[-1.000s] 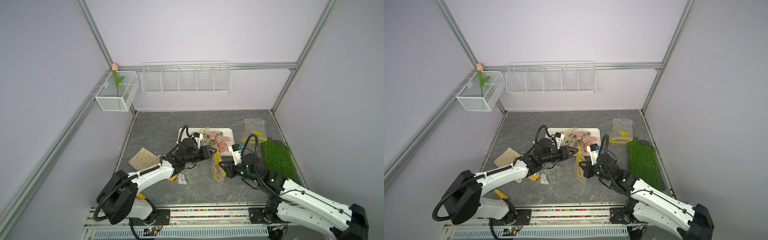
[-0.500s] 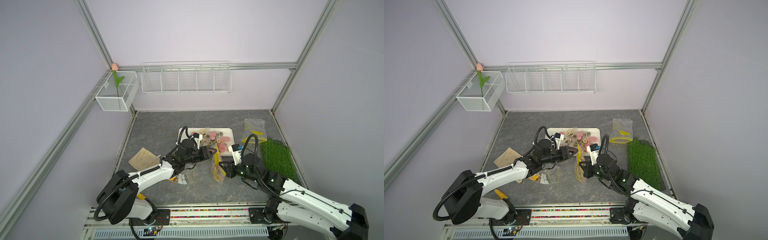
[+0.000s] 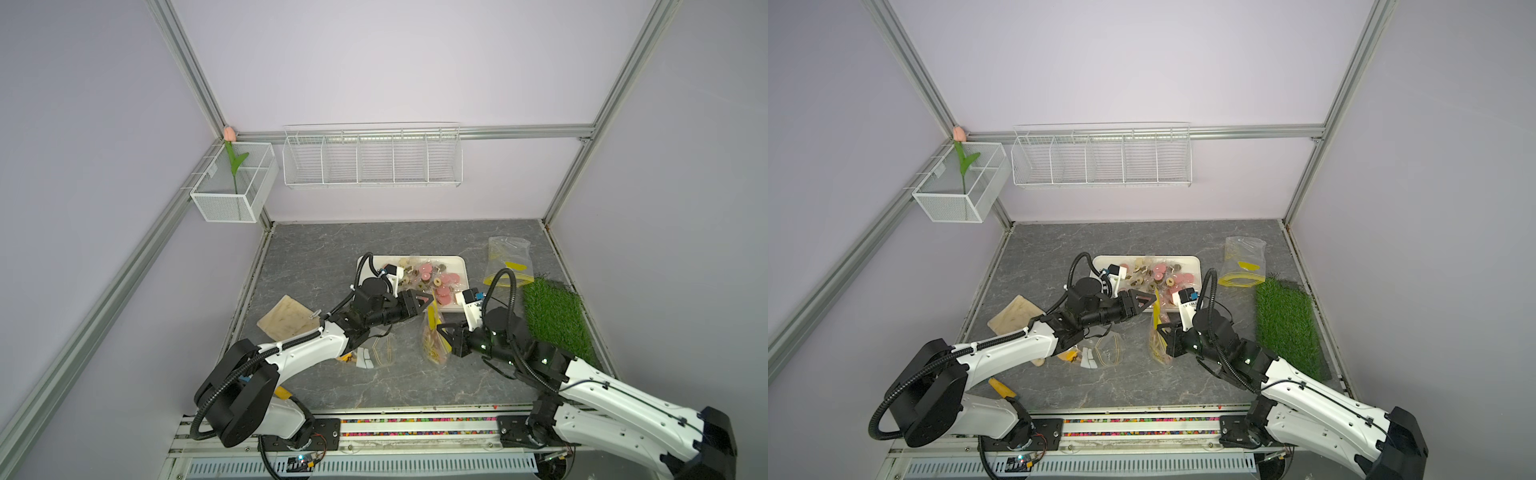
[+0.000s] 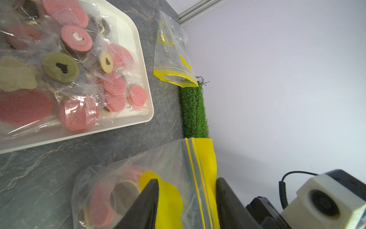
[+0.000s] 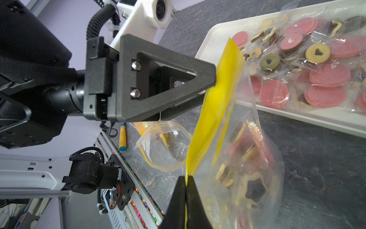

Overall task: Pour cookies out of the ziploc bag
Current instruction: Open the ziploc bag at the center of the board.

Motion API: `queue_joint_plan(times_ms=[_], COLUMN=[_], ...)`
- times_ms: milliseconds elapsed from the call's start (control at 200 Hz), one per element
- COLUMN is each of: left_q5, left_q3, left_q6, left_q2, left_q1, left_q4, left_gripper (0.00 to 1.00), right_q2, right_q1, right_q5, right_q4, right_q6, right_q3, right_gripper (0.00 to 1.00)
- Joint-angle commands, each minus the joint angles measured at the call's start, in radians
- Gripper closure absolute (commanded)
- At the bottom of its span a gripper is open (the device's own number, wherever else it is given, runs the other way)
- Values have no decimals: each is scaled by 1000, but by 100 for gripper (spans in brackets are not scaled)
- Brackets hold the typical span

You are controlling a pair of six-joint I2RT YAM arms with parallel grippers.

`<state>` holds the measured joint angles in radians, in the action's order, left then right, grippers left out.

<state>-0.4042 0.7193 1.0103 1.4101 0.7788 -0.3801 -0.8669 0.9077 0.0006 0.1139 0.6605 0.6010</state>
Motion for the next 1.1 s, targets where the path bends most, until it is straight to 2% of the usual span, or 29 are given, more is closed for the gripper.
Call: queue_joint_plan(times_ms=[0,330,605,1095], left_q5=[6,1,-53,-46], left_q3=[-20,-38,-45,-85], left_q6=[18,32,66,107], left_q2=[7,-7,-62,-86], left_q1=[-6,-6,-4,48], left_q4=[-32,-51,-30,-12], left_gripper=[51,51,46,45], right_q2=[5,3,-1,-9], right_q1=[8,10,12,15], right_q5=[8,13,9,18], right_q4=[-28,-22,-21,-21], right_q6=[-14,-15,-15,-15], right_q3=[-7,-7,-3,2], right_gripper=[93,93,94,94])
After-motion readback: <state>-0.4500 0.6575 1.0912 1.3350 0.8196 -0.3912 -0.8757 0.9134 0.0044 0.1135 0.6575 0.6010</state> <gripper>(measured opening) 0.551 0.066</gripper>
